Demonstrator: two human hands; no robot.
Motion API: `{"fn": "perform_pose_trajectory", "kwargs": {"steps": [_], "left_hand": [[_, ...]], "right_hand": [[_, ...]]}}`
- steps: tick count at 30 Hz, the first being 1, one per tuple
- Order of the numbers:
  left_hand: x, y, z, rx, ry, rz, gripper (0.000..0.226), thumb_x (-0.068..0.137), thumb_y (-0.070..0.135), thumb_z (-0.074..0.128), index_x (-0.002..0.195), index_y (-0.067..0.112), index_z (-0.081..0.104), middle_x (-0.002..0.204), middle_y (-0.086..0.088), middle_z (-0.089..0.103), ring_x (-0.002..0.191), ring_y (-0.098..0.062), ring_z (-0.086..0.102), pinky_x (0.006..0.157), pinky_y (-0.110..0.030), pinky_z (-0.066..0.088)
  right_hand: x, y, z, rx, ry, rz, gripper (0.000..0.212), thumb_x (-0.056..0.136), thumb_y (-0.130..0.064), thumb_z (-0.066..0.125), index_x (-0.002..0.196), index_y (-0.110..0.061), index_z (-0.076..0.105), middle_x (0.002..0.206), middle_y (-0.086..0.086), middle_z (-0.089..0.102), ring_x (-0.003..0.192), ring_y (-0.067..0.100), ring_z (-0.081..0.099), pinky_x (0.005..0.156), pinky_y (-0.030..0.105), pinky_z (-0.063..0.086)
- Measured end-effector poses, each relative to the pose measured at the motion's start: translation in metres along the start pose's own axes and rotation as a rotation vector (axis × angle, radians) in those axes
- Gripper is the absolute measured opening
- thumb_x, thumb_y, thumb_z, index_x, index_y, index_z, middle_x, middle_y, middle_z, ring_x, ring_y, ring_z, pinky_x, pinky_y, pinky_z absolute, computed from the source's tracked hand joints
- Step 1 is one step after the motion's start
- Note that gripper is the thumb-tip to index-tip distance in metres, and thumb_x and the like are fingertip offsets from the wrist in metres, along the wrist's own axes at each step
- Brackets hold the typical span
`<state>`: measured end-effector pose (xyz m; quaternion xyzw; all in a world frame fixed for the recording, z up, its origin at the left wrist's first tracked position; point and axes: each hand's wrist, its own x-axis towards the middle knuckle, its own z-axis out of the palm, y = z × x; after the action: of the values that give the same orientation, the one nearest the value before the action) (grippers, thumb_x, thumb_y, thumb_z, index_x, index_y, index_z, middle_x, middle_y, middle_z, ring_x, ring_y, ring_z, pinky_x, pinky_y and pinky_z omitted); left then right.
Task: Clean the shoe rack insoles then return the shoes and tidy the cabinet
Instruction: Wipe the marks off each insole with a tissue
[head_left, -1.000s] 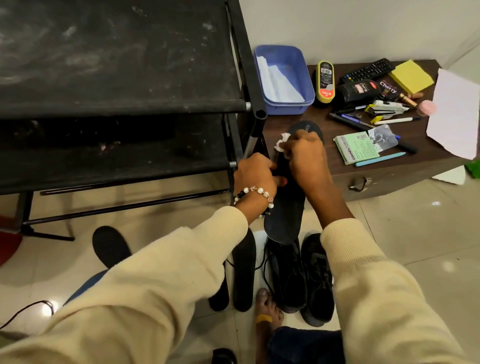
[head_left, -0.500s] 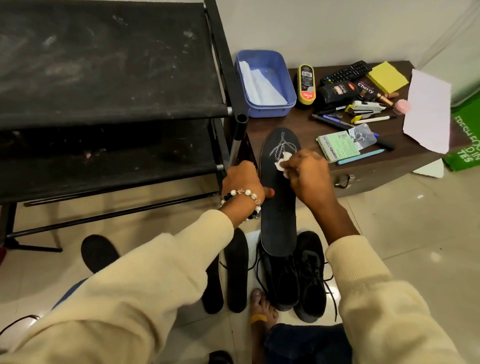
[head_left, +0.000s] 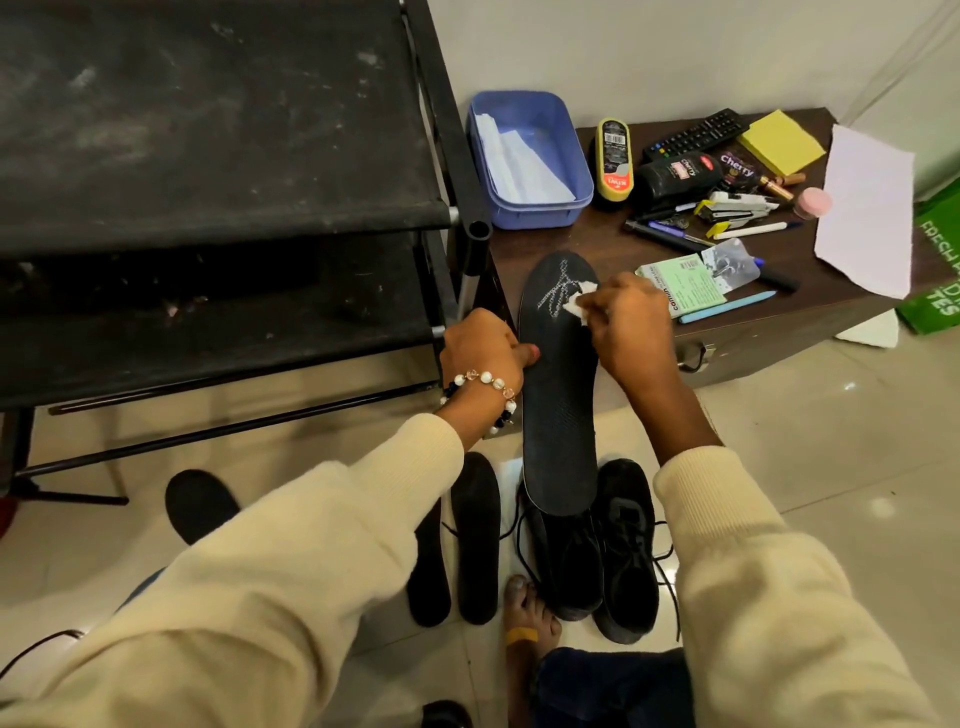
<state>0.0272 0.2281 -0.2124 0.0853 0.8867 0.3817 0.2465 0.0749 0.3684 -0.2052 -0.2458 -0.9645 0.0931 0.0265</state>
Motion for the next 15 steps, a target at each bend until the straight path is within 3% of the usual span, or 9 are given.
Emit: {"fn": "perform_pose_trajectory", "kwargs": {"steps": [7,12,15], "left_hand": [[0.002,0.001,-0.002,-0.052,-0.026,-0.014,0.023,0.082,0.025,0.075,0.082,0.002,0.072,0.084,-0.016,0.071,0.084,-0.031,0.069,0.08,-0.042,0.057],[0.002,-0.001,0.0,-0.079,-0.02,-0.031,0.026,0.08,0.026,0.076,0.083,0.001,0.07,0.085,-0.017,0.07,0.085,-0.032,0.068,0.079,-0.043,0.058],[0.002,-0.001,0.002,-0.034,0.021,-0.038,0.03,0.08,0.031,0.076,0.089,0.003,0.07,0.087,-0.014,0.07,0.082,-0.029,0.069,0.078,-0.041,0.058]], "right_hand": [[-0.007,-0.016,0.001,0.002,-0.08,-0.252,0.028,0.092,-0.012,0.053,0.116,-0.012,0.068,0.118,0.013,0.06,0.111,0.031,0.051,0.09,0.035,0.036],[0.003,0.015,-0.005,-0.023,-0.03,-0.01,0.029,0.094,-0.011,0.052,0.121,-0.01,0.064,0.121,0.016,0.058,0.111,0.031,0.052,0.092,0.034,0.037],[0.003,0.013,-0.003,-0.054,-0.031,0.012,0.029,0.094,-0.009,0.052,0.12,-0.011,0.065,0.121,0.015,0.057,0.11,0.03,0.052,0.09,0.032,0.039]]}}
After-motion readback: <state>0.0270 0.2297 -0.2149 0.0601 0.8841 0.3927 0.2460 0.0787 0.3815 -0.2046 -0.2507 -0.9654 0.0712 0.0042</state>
